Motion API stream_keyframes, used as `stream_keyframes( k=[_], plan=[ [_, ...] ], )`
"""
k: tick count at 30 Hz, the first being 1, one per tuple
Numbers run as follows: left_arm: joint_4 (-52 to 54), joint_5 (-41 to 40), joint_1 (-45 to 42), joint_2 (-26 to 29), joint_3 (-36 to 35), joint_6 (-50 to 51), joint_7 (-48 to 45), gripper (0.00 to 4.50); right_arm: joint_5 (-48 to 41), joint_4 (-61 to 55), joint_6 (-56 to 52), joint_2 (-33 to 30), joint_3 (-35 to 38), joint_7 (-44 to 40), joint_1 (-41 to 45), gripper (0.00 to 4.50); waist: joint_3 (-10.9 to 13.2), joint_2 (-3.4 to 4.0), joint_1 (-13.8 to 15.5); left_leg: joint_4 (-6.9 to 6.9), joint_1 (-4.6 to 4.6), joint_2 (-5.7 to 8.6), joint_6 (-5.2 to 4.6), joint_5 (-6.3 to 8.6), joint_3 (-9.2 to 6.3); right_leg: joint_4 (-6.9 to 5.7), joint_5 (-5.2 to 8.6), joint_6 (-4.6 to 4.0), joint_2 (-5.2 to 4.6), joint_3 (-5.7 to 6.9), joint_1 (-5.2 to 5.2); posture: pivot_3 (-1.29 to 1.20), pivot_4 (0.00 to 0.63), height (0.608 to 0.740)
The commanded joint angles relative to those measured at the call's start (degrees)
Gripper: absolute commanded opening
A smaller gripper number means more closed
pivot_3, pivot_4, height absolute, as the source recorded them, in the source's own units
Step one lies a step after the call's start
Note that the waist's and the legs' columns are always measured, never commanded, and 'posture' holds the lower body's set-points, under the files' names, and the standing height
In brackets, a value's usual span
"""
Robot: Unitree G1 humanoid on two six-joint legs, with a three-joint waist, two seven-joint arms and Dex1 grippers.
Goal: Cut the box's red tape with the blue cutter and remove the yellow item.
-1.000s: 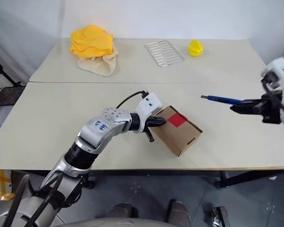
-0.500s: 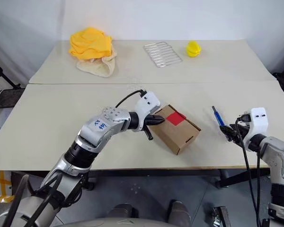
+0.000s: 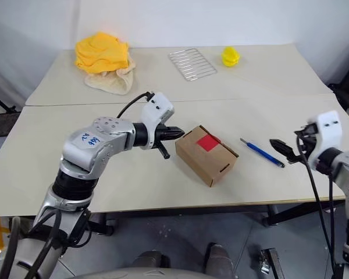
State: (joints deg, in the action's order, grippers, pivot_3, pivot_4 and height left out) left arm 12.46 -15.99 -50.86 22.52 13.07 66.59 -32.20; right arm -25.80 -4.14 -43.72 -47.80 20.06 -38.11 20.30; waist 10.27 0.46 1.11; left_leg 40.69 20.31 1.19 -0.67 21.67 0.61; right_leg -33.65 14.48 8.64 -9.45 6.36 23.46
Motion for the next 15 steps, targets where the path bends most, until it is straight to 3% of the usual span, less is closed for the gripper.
stream_keyframes(
  k=[1,6,11,15],
  plan=[
    [4.15,-1.62,2.58,3.84,-0.07,2.55,-1.83,0.00,0.05,-0.34,0.03,-0.49,-5.03,-2.40,5.24,3.54,0.03,0.06,-0.07,-0.02,-0.01,0.00,0.00,0.00,0.01,-0.01,0.00,0.00,0.00,-0.06,0.03,0.00,0.150,0.740],
    [6.20,-3.42,7.53,5.00,-0.20,7.41,-1.09,0.00,6.29,11.18,2.50,0.97,-17.34,-6.18,16.67,1.90,0.06,0.04,-0.05,-0.05,-0.01,0.03,-0.01,0.00,0.02,0.06,0.00,0.00,0.00,-0.12,0.05,0.00,0.150,0.740],
    [8.80,-4.70,10.25,2.67,2.00,10.04,0.32,0.00,8.75,15.55,5.02,2.35,-23.46,-11.30,20.06,0.12,0.13,-0.06,0.69,-0.05,0.23,0.05,-0.01,-0.01,-0.21,0.16,0.00,0.00,0.00,0.09,0.08,0.00,0.150,0.740],
    [7.77,-3.65,11.41,-2.03,2.70,8.19,3.71,0.00,9.08,13.37,3.55,3.07,-26.16,-14.47,20.52,0.05,0.13,-0.06,0.34,-0.09,0.25,0.08,-0.02,0.01,-0.15,0.25,0.00,0.01,-0.01,0.05,0.09,0.00,0.150,0.740]
  ],
)
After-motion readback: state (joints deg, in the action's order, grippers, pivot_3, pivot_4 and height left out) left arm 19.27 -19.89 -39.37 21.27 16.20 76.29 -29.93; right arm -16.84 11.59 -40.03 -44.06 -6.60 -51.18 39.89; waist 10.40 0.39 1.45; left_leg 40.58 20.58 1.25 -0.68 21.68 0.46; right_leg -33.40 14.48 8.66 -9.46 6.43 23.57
